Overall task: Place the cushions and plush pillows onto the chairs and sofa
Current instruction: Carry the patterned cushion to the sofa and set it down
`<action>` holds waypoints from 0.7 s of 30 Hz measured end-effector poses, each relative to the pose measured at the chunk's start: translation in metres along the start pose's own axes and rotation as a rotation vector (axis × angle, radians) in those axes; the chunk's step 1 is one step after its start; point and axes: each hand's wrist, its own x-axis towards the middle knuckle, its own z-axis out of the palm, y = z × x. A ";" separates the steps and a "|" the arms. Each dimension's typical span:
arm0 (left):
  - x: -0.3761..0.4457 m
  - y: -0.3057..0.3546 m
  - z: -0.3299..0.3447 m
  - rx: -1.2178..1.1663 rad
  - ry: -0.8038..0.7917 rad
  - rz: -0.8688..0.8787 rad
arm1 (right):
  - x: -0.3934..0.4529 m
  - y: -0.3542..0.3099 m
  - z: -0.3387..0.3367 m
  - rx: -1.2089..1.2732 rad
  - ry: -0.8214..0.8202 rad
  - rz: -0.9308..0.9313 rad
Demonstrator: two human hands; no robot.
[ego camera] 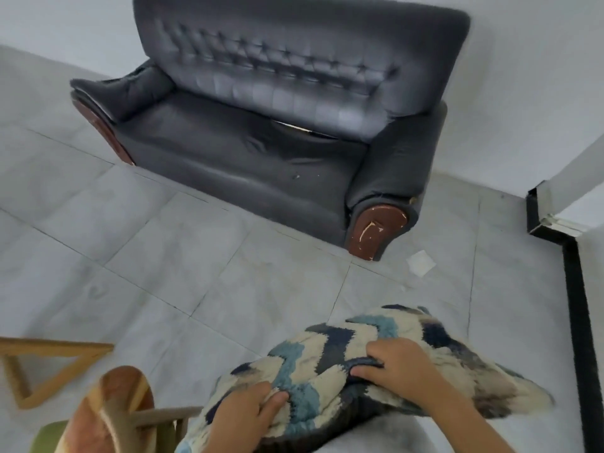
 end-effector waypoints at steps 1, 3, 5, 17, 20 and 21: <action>0.014 0.001 -0.019 -0.013 0.021 -0.024 | 0.028 0.006 -0.020 0.002 0.003 -0.022; 0.050 0.005 -0.054 -0.022 0.039 -0.050 | 0.079 0.015 -0.049 0.010 -0.021 -0.044; 0.088 0.006 -0.087 0.005 0.011 -0.041 | 0.126 0.024 -0.067 0.022 -0.024 -0.047; 0.371 -0.026 -0.330 0.229 0.136 0.264 | 0.400 0.044 -0.180 0.032 0.052 0.171; 0.429 -0.028 -0.367 0.248 0.086 0.304 | 0.451 0.053 -0.213 0.070 0.068 0.160; 0.446 -0.028 -0.374 0.247 0.055 0.307 | 0.465 0.056 -0.220 0.066 0.062 0.171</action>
